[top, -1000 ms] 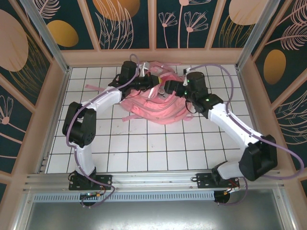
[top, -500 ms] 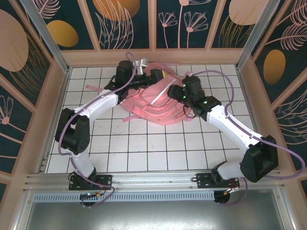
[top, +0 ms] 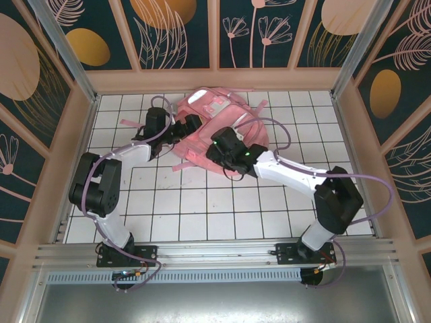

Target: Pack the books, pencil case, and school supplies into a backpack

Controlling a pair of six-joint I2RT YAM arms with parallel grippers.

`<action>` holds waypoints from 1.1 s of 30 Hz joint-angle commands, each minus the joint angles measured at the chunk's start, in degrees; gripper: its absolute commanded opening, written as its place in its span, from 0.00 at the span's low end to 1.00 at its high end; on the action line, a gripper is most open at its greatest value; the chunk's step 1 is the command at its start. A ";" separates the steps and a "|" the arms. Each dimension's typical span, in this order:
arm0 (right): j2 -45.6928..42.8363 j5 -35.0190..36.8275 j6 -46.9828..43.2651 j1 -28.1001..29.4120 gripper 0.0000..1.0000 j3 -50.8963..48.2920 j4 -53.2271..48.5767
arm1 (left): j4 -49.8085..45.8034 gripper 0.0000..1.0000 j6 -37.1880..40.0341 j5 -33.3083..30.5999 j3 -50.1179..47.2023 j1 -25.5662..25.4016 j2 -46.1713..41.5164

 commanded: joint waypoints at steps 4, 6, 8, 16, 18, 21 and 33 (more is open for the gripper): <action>5.81 3.21 4.41 1.17 0.42 6.12 0.79 | 9.09 0.94 0.66 0.17 -5.37 0.00 4.47; 8.30 4.93 5.23 1.24 0.42 8.79 -2.13 | 17.32 0.91 -3.98 3.45 -8.86 -0.13 5.86; 10.28 7.00 5.16 1.51 0.42 11.02 -5.81 | 26.10 0.89 -8.97 5.64 -12.26 -0.73 7.14; 12.21 7.37 7.15 1.32 0.42 9.11 -10.48 | 37.38 0.87 -16.10 3.96 -17.65 -8.62 9.04; 11.77 9.18 7.77 1.26 0.42 8.16 -12.63 | 39.55 0.86 -17.93 3.06 -18.90 -9.68 9.12; 10.86 12.78 8.29 0.79 0.41 6.51 -15.65 | 40.82 0.86 -19.11 1.81 -19.93 -10.07 8.82; 4.58 13.64 -2.37 -3.82 0.40 2.08 -17.85 | 35.20 0.86 -16.98 0.99 -17.62 -10.07 8.04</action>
